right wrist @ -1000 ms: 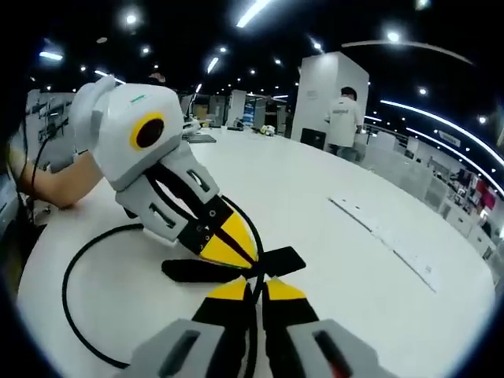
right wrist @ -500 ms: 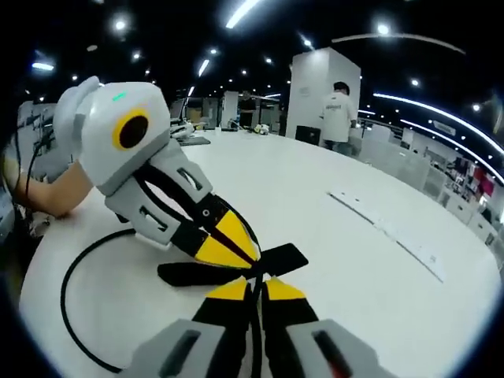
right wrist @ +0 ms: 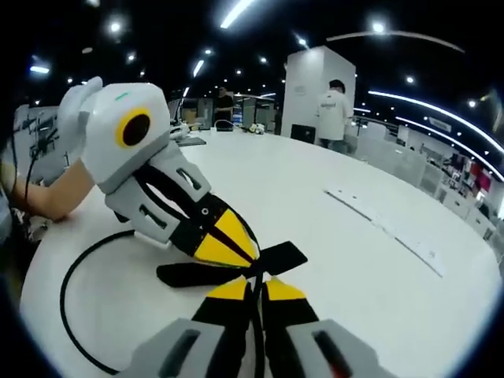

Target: Find the charging cable on the desk, coil it up and secure with Velcro.

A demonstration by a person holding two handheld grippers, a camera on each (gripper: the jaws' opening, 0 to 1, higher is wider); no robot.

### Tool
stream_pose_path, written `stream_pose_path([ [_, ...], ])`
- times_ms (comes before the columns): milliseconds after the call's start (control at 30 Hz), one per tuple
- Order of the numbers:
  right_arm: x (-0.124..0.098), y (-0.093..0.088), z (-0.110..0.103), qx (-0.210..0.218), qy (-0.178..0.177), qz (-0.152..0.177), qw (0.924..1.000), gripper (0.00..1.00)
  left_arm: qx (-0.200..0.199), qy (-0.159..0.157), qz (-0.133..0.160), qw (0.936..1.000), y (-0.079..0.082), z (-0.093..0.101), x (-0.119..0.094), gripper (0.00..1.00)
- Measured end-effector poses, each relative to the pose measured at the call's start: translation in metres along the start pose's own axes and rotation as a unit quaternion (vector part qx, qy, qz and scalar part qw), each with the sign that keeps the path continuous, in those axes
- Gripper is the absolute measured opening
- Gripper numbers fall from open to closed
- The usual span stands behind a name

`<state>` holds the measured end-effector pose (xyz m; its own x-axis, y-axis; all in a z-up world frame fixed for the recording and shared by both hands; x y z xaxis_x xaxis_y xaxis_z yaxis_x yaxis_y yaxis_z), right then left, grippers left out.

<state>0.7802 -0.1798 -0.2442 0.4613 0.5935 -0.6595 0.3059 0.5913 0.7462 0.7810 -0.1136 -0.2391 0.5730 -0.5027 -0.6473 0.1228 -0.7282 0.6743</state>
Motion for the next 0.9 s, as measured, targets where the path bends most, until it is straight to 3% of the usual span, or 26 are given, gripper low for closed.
stream_pose_path([
  [300, -0.001, 0.0, 0.0, 0.015, 0.0, 0.0, 0.9999, 0.08, 0.013, -0.01, 0.017, 0.9997, 0.001, -0.002, -0.001, 0.06],
  [400, -0.001, 0.0, 0.0, 0.008, -0.004, -0.003, 1.0, 0.08, 0.003, -0.012, 0.013, 0.9998, 0.0, -0.007, -0.005, 0.14],
  [433, -0.001, 0.0, -0.001, 0.005, -0.007, -0.006, 0.9999, 0.08, -0.029, -0.038, 0.017, 0.9987, -0.001, -0.007, -0.011, 0.22],
  [500, -0.002, 0.0, -0.001, 0.002, -0.01, -0.008, 0.9999, 0.08, -0.075, -0.074, 0.045, 0.9934, 0.004, -0.009, -0.021, 0.32],
  [533, -0.002, 0.0, 0.0, 0.001, -0.01, -0.009, 0.9999, 0.08, -0.081, -0.079, 0.061, 0.9918, 0.007, -0.013, -0.025, 0.32],
  [633, -0.002, 0.0, 0.0, 0.005, -0.009, -0.008, 0.9999, 0.08, -0.082, -0.073, 0.109, 0.9879, 0.01, -0.028, -0.042, 0.32],
  [733, -0.002, 0.0, -0.001, 0.005, -0.009, -0.008, 0.9999, 0.08, -0.086, -0.078, 0.112, 0.9869, 0.002, -0.037, -0.049, 0.4],
  [833, -0.002, 0.0, -0.001, 0.004, -0.01, -0.009, 0.9999, 0.08, -0.086, -0.106, 0.112, 0.9844, -0.003, -0.032, -0.05, 0.55],
  [900, -0.002, 0.0, 0.0, 0.004, -0.01, -0.008, 0.9999, 0.08, -0.069, -0.11, 0.102, 0.9862, -0.005, -0.029, -0.047, 0.6],
])
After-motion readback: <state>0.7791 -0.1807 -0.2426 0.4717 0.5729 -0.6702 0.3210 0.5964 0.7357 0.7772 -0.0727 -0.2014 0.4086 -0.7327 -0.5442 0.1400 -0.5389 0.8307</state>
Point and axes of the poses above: the point that each gripper's makers call its tool centre point, and the gripper's own axes: x roughly forward along the fingers, z roughly to its right, y roughly out of its top, the point moved 4 cm from there along -x, roughly backward along the fingers, and after that the axes turned 12 degrees about -z, right-handed, at the moved point
